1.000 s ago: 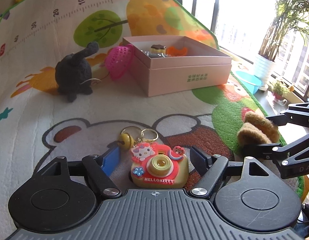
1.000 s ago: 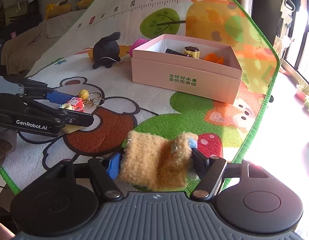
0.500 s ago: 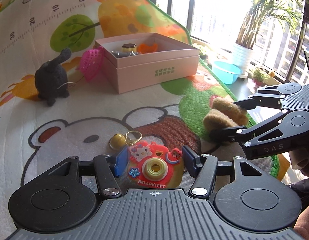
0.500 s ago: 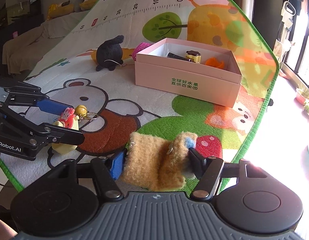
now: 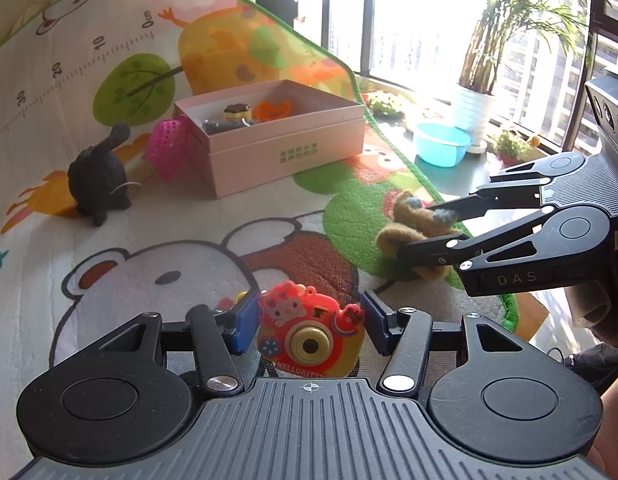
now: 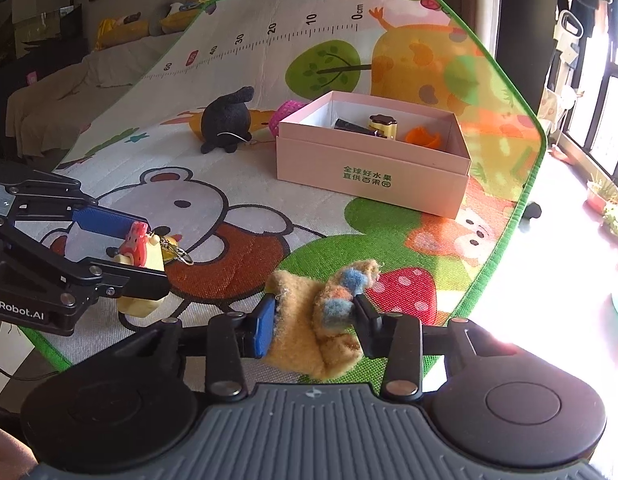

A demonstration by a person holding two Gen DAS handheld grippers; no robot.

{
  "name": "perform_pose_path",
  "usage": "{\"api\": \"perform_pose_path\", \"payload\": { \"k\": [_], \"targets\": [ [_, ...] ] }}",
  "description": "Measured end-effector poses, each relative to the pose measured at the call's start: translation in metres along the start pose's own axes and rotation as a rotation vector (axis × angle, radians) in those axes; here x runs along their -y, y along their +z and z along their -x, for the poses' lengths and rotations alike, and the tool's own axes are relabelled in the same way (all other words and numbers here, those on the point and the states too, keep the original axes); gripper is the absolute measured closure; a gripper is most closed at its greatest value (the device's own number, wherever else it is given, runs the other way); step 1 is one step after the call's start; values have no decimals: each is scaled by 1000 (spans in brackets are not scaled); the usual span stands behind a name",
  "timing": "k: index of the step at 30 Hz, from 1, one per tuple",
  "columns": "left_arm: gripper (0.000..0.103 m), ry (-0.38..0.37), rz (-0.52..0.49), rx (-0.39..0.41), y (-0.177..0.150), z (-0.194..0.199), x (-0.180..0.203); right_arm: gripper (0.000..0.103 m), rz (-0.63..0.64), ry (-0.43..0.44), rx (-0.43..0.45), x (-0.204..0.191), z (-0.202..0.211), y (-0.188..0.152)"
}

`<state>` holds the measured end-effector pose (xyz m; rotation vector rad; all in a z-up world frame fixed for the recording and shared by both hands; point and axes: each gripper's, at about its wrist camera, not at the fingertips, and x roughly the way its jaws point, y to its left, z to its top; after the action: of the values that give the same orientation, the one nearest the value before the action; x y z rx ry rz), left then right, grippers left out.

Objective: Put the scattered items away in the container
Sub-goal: 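Lift and carry the lens toy and glove toward the pink box with both grippers, then lower the glove and lens toy into the pink box and open both grippers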

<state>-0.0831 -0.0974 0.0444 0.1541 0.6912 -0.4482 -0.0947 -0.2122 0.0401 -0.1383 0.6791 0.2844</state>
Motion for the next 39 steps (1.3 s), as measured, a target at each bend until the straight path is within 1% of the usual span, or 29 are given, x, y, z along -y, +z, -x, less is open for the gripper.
{"api": "perform_pose_path", "payload": {
  "k": [6, 10, 13, 17, 26, 29, 32, 34, 38, 39],
  "targets": [
    [44, 4, -8, 37, 4, 14, 3, 69, -7, -6, 15, 2, 10, -1],
    [44, 6, -22, 57, 8, 20, 7, 76, -12, -13, 24, 4, 15, -1],
    [44, 8, -32, 69, 11, 22, 9, 78, -16, -15, 36, 6, 20, 2],
    [44, 9, -39, 82, 16, 24, 10, 79, -25, -10, 48, 10, 22, 6],
    [44, 5, -67, 89, 30, 16, 10, 79, 1, 20, 34, 14, 16, 19],
    [44, 6, -89, 99, 38, 13, 10, 79, 13, 31, 40, 19, 12, 33],
    [44, 10, -112, 119, 52, 7, 6, 79, 25, 15, 80, 33, 6, 57],
    [44, 11, -138, 139, 64, 0, 0, 79, 1, 4, 112, 52, -2, 86],
    [44, 23, -164, 206, 109, -23, -21, 78, -63, 5, 162, 90, -31, 145],
    [44, 30, -164, 232, 122, -31, -27, 74, -80, 7, 172, 98, -40, 158]
  ]
}}
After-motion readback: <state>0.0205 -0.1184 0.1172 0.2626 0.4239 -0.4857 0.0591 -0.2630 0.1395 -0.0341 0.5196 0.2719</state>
